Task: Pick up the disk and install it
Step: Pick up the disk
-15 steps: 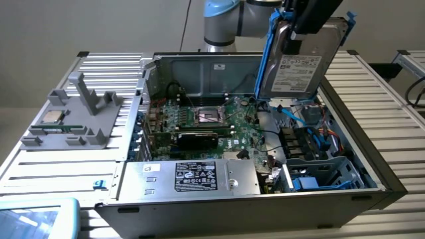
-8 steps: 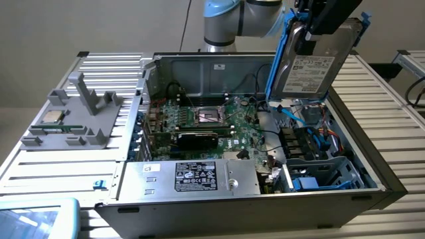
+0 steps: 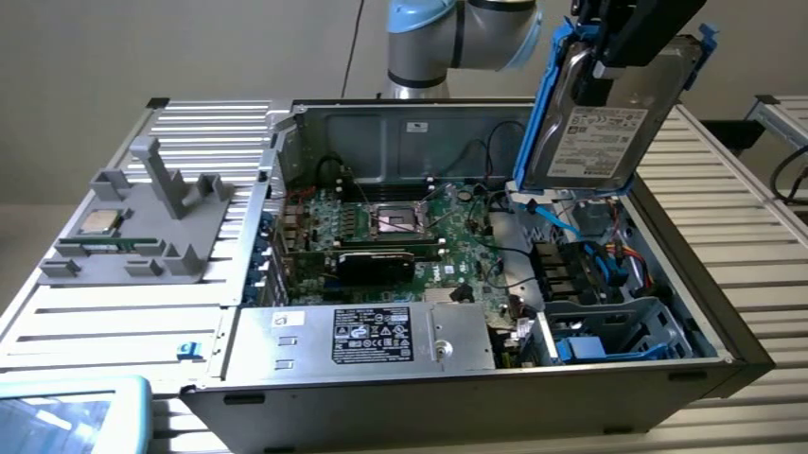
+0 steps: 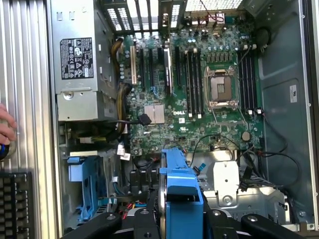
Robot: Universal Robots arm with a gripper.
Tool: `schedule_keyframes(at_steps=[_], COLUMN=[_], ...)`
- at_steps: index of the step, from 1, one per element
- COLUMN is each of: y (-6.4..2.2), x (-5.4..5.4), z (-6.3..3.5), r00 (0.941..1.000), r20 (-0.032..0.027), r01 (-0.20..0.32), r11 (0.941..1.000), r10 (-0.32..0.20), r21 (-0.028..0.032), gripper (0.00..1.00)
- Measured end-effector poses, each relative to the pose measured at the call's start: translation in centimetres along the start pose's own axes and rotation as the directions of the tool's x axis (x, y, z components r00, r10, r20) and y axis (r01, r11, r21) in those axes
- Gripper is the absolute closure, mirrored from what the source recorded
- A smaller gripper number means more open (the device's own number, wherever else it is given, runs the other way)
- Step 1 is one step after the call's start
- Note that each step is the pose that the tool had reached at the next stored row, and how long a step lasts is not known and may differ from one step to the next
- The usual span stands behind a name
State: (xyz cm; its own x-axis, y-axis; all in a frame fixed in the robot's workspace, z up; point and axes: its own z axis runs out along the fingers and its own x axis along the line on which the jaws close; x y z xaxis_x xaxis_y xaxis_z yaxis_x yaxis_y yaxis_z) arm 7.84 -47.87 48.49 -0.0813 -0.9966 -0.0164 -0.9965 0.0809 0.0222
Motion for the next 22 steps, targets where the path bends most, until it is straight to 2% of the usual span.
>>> schedule_keyframes(at_steps=[13, 18, 22], y=[-0.01, 0.00, -0.06], x=[0.0, 0.2, 0.8], z=[-0.04, -1.17, -1.60], r00=[1.0000, 1.0000, 1.0000], r20=[-0.0002, -0.0029, -0.0049], r01=[0.000, 0.000, 0.000], r11=[1.0000, 1.0000, 1.0000], r10=[0.000, 0.000, 0.000], r21=[-0.0001, 0.0006, 0.0008], gripper=[0.63, 0.63, 0.63])
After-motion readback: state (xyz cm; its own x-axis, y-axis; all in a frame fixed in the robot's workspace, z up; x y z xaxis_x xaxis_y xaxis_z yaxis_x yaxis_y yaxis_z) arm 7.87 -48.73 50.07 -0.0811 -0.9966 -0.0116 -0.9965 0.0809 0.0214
